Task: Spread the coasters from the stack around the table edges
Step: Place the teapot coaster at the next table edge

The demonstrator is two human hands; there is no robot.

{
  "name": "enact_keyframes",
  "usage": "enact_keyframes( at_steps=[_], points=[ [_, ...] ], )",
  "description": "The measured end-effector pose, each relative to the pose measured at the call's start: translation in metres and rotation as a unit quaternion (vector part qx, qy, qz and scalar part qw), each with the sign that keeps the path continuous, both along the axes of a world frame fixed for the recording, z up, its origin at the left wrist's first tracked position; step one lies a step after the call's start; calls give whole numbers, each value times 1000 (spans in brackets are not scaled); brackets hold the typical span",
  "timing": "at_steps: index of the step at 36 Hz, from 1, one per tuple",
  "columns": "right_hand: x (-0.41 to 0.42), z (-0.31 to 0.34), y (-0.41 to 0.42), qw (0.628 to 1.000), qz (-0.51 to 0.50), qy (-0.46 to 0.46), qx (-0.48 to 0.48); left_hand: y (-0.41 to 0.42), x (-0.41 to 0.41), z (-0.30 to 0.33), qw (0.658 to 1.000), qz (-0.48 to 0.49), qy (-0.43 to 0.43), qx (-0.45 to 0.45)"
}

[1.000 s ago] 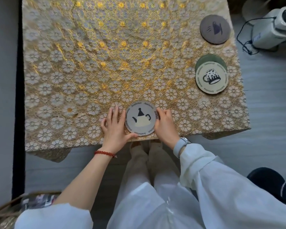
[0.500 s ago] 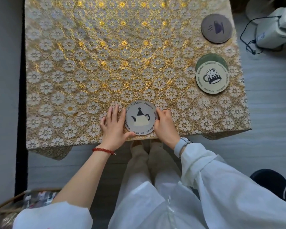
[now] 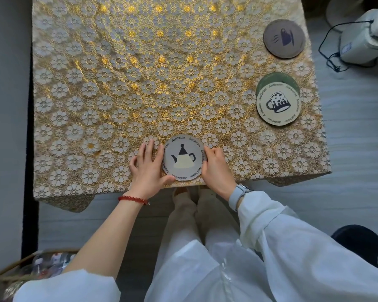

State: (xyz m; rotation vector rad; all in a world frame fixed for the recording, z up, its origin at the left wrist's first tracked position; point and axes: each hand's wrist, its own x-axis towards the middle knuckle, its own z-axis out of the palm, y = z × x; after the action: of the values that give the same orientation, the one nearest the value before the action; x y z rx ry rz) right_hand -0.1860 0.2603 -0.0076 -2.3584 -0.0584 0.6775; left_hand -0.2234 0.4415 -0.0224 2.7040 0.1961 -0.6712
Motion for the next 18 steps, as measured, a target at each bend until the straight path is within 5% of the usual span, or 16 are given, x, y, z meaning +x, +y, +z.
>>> enact_keyframes(
  at_steps=[11, 18],
  points=[
    [-5, 0, -19, 997, 47, -42, -40, -9, -8, 11, 998, 63, -8, 4],
    [52, 2, -84, 993, -16, -75, -87, -63, 46, 11, 1000, -16, -20, -16]
  ],
)
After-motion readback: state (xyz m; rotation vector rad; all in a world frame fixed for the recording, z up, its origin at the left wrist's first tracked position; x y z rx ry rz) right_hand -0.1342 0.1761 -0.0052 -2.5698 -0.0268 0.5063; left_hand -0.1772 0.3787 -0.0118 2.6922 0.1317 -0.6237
